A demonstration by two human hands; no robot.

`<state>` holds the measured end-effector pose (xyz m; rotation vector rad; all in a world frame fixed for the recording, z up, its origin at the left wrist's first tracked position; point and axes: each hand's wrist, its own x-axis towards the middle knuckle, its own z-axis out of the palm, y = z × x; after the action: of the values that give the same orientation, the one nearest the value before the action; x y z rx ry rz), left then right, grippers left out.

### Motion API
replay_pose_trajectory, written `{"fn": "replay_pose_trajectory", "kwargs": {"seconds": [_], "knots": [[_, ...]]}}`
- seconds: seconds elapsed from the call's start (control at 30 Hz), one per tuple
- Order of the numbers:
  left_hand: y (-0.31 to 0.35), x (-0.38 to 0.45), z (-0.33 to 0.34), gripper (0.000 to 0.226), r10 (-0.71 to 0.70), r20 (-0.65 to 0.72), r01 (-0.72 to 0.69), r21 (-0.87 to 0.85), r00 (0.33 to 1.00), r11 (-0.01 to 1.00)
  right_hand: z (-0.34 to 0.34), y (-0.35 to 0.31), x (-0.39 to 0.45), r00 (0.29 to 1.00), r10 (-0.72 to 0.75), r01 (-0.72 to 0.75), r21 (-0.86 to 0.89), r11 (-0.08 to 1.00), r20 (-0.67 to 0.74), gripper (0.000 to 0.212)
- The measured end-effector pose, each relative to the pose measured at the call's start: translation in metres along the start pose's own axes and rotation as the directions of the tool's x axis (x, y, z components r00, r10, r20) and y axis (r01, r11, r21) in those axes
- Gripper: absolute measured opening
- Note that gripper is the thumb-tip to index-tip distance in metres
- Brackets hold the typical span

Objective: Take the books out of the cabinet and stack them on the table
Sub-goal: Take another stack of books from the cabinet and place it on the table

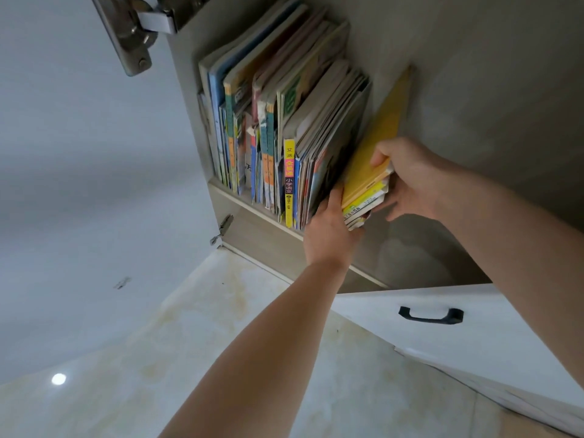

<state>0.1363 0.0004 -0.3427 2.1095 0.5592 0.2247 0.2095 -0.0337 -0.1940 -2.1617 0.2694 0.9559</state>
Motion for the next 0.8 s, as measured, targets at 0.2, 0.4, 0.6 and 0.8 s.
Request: {"fn": "replay_pose_trajectory", "kwargs": {"seconds": [0.2,0.4,0.6,0.8], "knots": [[-0.011,-0.02,-0.005,0.073,0.111,-0.076,-0.11,0.014,0.991,0.994,0.006,0.008,-0.013,0.999,-0.002,0.005,-0.046,0.999,0.05,0.016],[-0.03,-0.06,-0.04,0.073,0.104,-0.032,-0.102,0.063,0.994,0.993,0.028,0.029,-0.038,0.987,-0.002,0.016,-0.087,0.996,0.16,0.031],[-0.056,-0.067,-0.074,0.057,0.042,0.058,-0.042,0.008,0.997,0.999,0.03,0.063,-0.048,0.968,-0.082,0.009,0.292,0.957,0.238,0.036],[-0.07,-0.065,-0.085,0.048,0.09,0.128,-0.086,-0.039,0.988,0.996,0.019,0.098,-0.008,0.942,-0.33,0.333,0.034,0.942,-0.065,0.084]]}}
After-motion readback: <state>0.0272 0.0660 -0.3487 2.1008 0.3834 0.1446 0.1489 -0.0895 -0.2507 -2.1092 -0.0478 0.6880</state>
